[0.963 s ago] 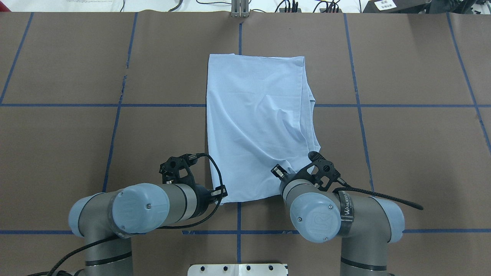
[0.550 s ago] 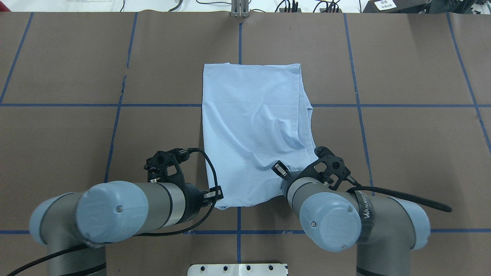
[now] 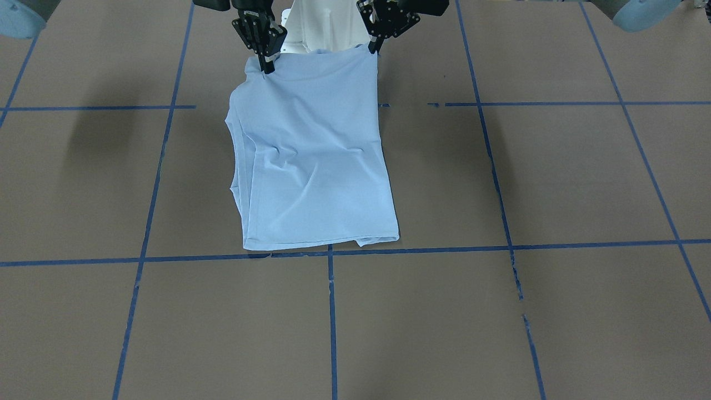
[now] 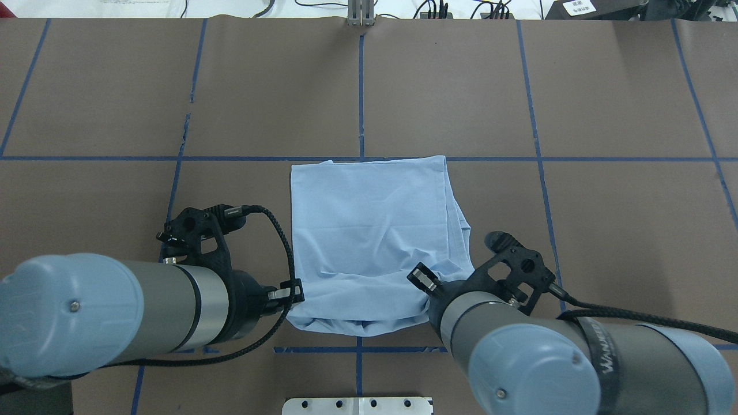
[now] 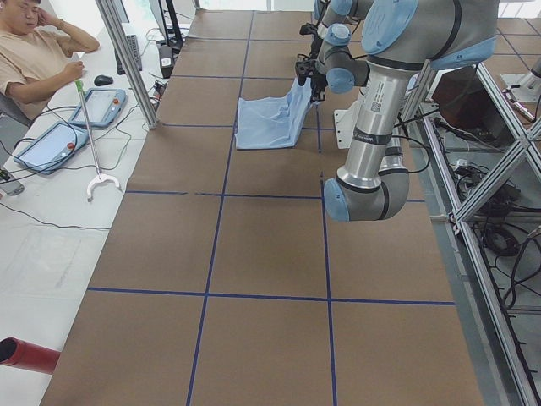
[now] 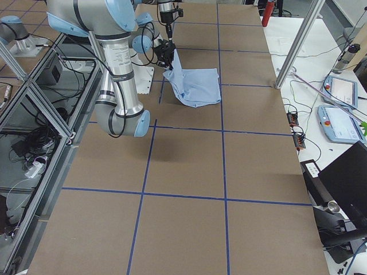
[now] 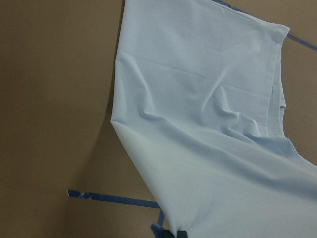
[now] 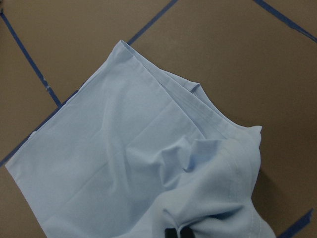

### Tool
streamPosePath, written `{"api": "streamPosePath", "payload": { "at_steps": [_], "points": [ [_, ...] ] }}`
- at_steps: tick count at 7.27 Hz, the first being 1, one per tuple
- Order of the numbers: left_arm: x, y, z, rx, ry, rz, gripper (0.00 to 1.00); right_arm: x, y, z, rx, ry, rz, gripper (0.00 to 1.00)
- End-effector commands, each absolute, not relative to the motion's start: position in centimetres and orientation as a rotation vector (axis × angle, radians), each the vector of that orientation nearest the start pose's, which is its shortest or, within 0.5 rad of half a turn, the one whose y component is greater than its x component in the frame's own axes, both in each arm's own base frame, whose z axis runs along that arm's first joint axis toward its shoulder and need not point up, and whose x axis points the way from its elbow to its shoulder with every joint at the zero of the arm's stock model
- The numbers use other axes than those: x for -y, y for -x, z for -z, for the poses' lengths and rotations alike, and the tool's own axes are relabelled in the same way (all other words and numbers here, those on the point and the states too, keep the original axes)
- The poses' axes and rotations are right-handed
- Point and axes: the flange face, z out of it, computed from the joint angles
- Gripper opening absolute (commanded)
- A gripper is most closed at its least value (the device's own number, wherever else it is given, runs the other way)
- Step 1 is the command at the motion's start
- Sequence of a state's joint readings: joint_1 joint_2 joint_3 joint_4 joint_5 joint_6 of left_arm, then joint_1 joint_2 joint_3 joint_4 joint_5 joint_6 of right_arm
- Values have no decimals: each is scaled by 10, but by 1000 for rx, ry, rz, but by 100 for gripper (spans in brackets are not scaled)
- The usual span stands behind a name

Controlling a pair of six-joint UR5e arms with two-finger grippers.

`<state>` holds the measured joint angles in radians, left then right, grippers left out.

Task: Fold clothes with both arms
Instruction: 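Lift the near edge with both grippers and fold it away from the robot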

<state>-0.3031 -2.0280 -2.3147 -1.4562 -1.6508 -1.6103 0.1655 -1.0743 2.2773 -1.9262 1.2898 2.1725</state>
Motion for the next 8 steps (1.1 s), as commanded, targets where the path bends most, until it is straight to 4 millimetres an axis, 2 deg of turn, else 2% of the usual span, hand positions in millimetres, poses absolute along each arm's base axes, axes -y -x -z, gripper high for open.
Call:
{"api": "streamPosePath", "payload": {
  "at_steps": [1,2,3,5,6,8],
  "points": [
    [311,-417,-145,-1028,-149,285,0,306,479,-157,885,-155,-864,0],
    [332,-427,-149,-1019,-174,295,0,335,491,-173,881,-150,-873,0],
    [356,-432,-159,-1009,-197,315,0,356,494,-179,881,-166,-866,0],
    [400,-465,-190,-982,-220,340,0,392,527,-182,817,-186,-878,0],
    [423,-479,-199,-955,-236,341,0,405,541,-182,791,-191,-886,0],
    [458,-508,-223,-913,-248,345,0,421,561,-194,784,-194,-893,0]
  ]
}}
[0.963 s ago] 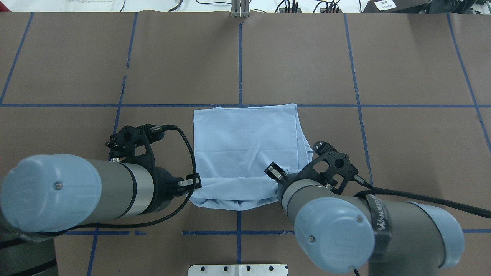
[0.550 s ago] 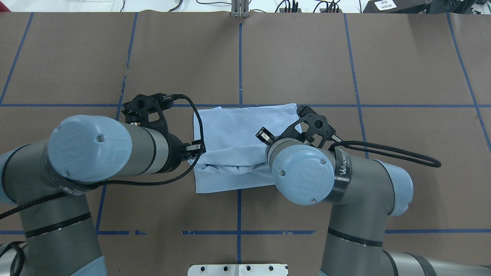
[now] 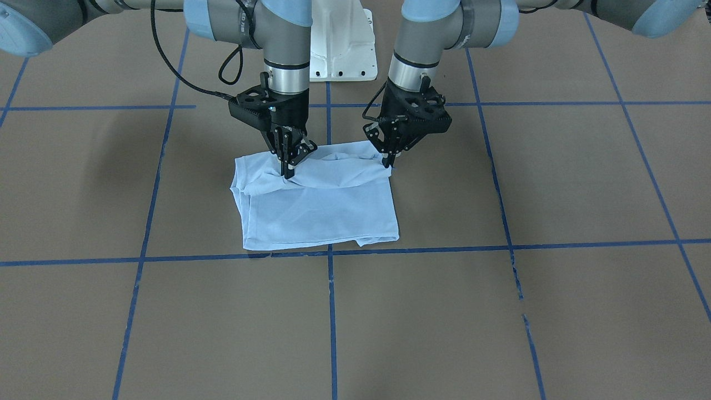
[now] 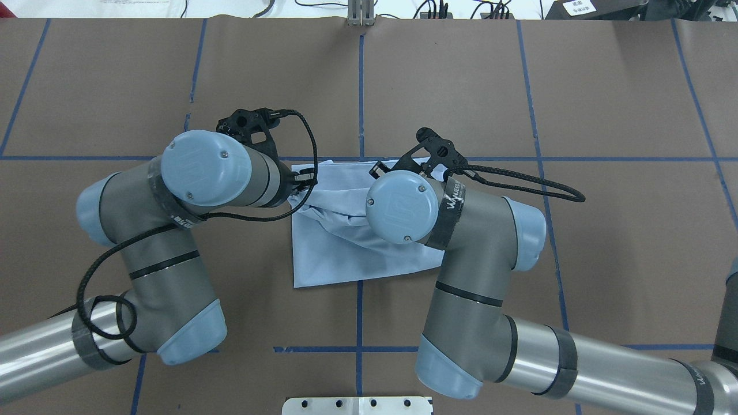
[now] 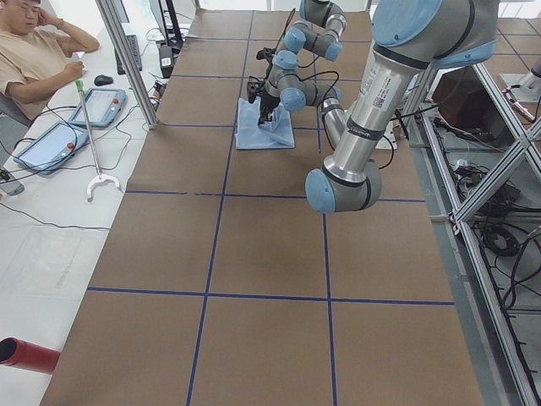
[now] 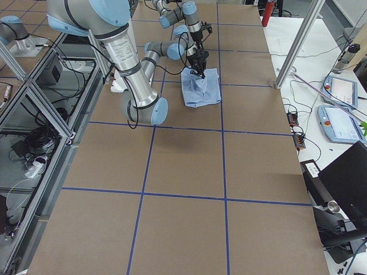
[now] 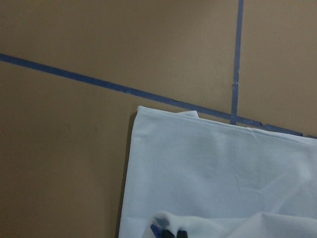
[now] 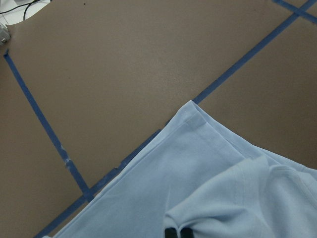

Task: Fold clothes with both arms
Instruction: 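Lift the near edge with both grippers and fold it away from the robot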

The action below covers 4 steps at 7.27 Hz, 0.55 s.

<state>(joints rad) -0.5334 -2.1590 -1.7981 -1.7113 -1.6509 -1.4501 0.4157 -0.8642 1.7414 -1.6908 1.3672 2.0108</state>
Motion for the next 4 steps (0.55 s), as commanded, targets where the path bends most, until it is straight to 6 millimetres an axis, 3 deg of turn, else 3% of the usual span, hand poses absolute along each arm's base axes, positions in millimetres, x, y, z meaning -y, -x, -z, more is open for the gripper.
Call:
{"api": "streamPosePath", "payload": {
  "at_steps": [1,2,4],
  "points": [
    [469,-522,-242,-919,-255,341,0,435,575,-212,794,-200,-897,0],
    [476,-531,-257,-912,-257,341,0,445,574,-217,795,-211,-884,0],
    [478,-532,-261,-904,-257,341,0,452,569,-226,778,-200,-882,0]
  ]
}}
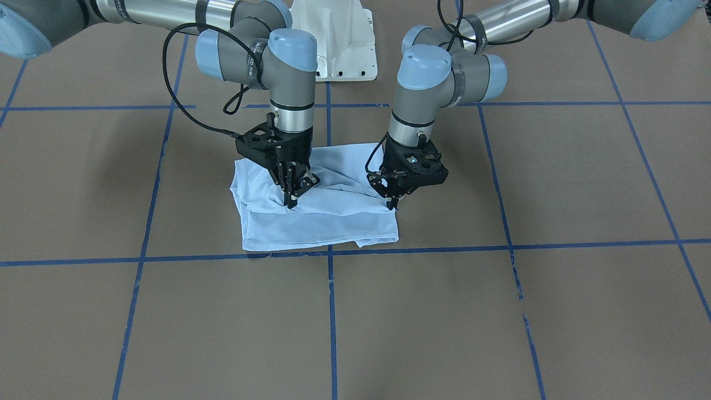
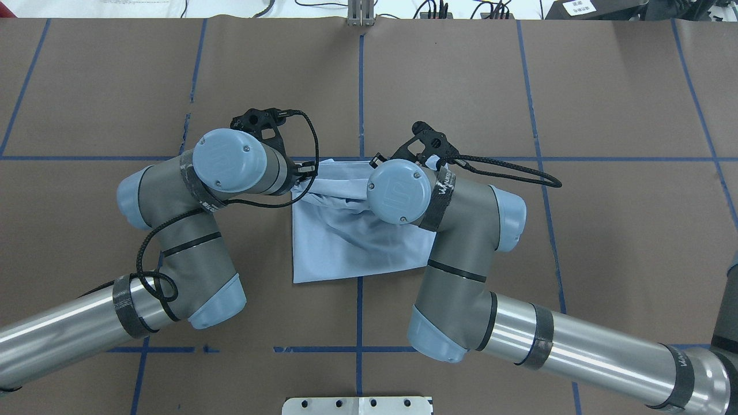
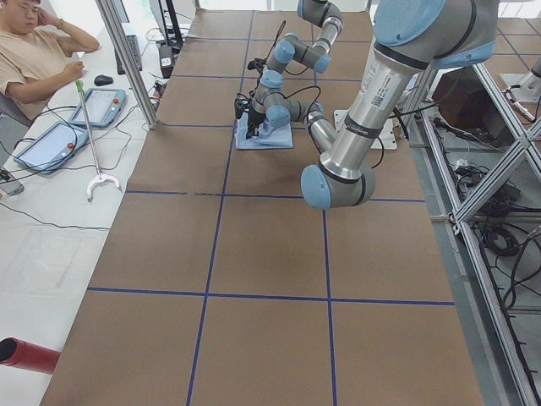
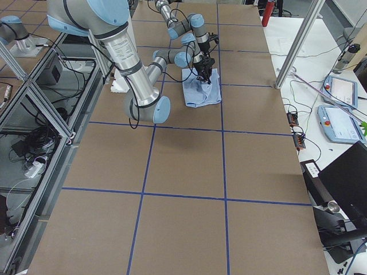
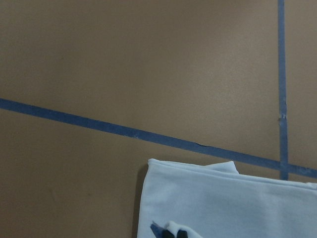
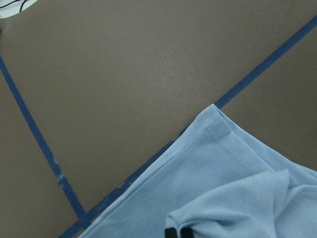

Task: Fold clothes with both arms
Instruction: 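Lift the near edge with both grippers and fold it away from the robot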

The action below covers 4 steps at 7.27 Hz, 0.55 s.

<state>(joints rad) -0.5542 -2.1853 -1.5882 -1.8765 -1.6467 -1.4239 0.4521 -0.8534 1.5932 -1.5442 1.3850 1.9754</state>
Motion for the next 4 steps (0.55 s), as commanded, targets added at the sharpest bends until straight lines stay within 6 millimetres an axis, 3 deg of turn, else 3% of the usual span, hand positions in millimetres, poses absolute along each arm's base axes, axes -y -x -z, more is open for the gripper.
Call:
{"api": "streamPosePath", "payload": {
  "at_steps": [1,2,3,4],
  "points": [
    [478,-532,-260,-907,-259,341,0,454,569,-230,767,-208,-869,0],
    [477,-531,-259,-914,-261,338,28,456,575,-238,728,-242,-781,99],
    [478,-527,-257,-927,-297,282,99,462,571,-233,732,-253,-758,100],
    [482,-515,-248,-942,-333,239,100,460,564,-218,755,-271,-666,100]
  ]
}}
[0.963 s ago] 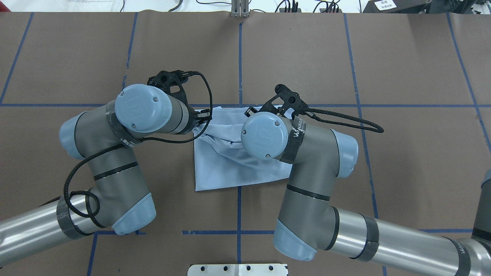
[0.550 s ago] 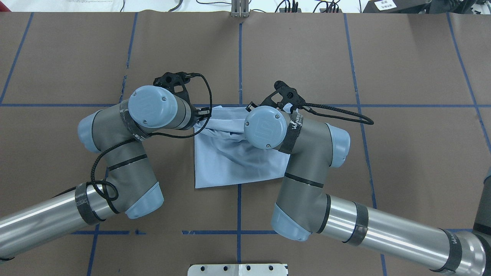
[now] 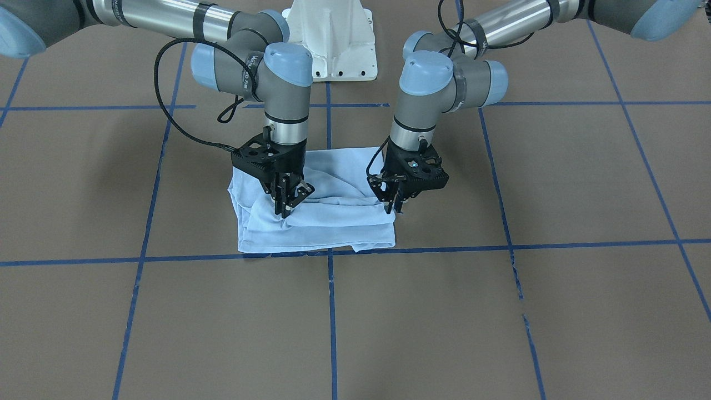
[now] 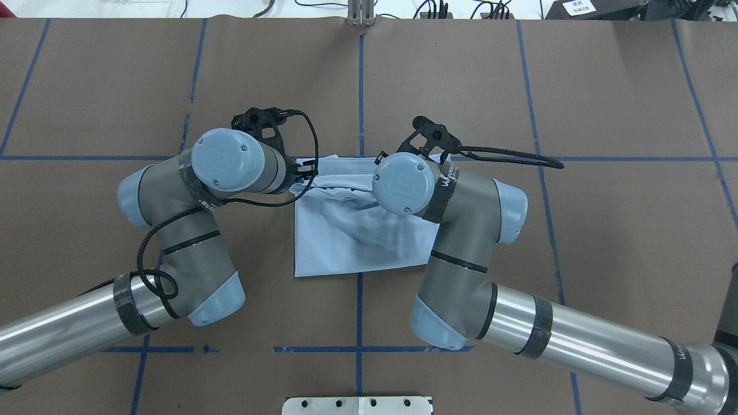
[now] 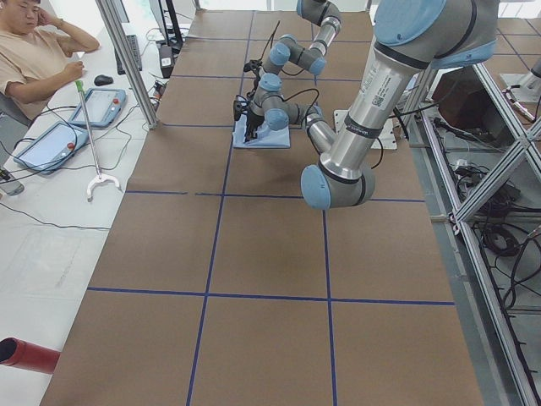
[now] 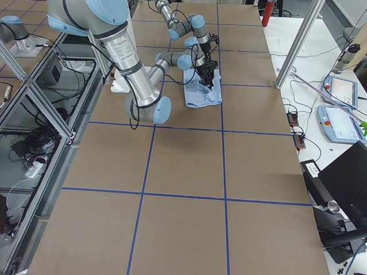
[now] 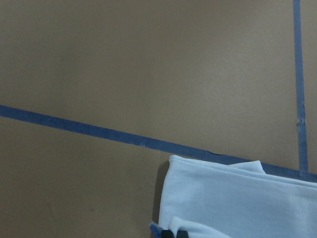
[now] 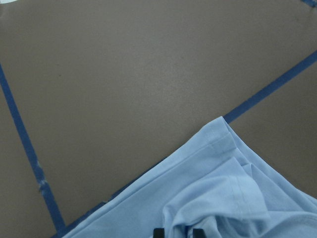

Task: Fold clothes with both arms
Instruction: 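Lay the fold down and release, raising the right gripper away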

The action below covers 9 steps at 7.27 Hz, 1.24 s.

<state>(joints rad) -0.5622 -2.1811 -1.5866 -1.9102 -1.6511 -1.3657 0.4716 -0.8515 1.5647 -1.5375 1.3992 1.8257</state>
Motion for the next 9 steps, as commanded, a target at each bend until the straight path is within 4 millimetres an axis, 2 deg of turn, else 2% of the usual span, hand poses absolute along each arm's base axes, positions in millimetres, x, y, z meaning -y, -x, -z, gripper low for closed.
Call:
{"api": "streamPosePath", "payload": {
  "at_steps": [1,2,3,4,6,9],
  "points": [
    [494,-497,-246,-959,-313,186,100,448,554,-205,784,-264,-534,100],
    [497,-490,-245,-967,-306,179,100,436,558,-204,781,-282,-447,100],
    [497,-490,-244,-969,-306,178,100,408,579,-207,766,-300,-344,100],
    [497,-490,-243,-970,-306,177,100,395,590,-225,719,-340,-247,100],
    [495,-488,-241,-977,-306,183,100,403,599,-246,643,-391,-131,100],
    [494,-486,-239,-983,-307,185,100,444,591,-264,574,-410,-117,100]
  ]
}}
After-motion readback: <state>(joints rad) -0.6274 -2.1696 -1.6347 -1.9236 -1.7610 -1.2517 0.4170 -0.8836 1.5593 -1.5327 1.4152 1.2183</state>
